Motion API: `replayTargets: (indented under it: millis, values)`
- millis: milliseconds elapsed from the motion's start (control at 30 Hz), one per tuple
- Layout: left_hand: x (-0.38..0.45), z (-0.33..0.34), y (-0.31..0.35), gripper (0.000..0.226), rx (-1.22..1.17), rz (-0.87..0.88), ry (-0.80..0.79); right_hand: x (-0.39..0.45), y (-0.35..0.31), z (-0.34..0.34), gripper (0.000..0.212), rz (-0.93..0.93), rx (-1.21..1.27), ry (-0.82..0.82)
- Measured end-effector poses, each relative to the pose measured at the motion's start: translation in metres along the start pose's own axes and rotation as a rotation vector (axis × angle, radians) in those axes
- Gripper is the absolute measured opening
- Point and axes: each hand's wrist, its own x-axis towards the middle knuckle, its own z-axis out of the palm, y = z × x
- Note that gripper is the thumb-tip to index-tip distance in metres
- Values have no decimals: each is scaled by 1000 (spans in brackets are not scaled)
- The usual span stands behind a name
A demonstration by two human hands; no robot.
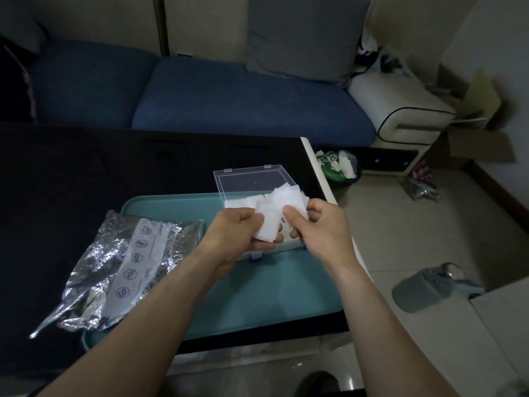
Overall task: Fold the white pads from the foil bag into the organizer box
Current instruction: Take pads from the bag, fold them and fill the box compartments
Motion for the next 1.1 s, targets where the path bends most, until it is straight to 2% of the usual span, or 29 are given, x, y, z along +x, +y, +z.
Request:
replayTargets:
  millis: [100, 267, 333, 367, 400, 467, 533, 733, 933, 1100]
  values:
    - [7, -1, -5, 16, 20, 1, 132, 0, -1, 0, 18, 47, 94, 13]
    - [9, 2, -4, 11, -110, 37, 309, -4, -7, 5, 19, 177, 290, -20]
    - [9, 2, -4, 7, -151, 43, 341, -5, -6, 9, 33, 203, 303, -52]
    - [9, 3, -4, 6, -159, 47, 346, -5, -4, 11, 41, 205, 276, -80]
    - [9, 4, -4, 7, -155, 55, 348, -6, -5, 14, 40, 210, 247, -95]
    - [6, 6, -3, 8, -129, 75, 345, -8, -7, 19, 19, 223, 244, -76]
    - [4, 8, -3, 10, -117, 92, 319, -8, -8, 24, 30, 241, 257, -26]
    - [-1, 11, 2, 21, -149, 137, 230, -11, -10, 31, 18, 219, 268, -32]
    - [1, 7, 0, 12, -85, 149, 334, -13, -18, 19, 19, 192, 171, -130]
    - [4, 8, -3, 11, -74, 187, 369, -11, -17, 13, 21, 142, 152, -43]
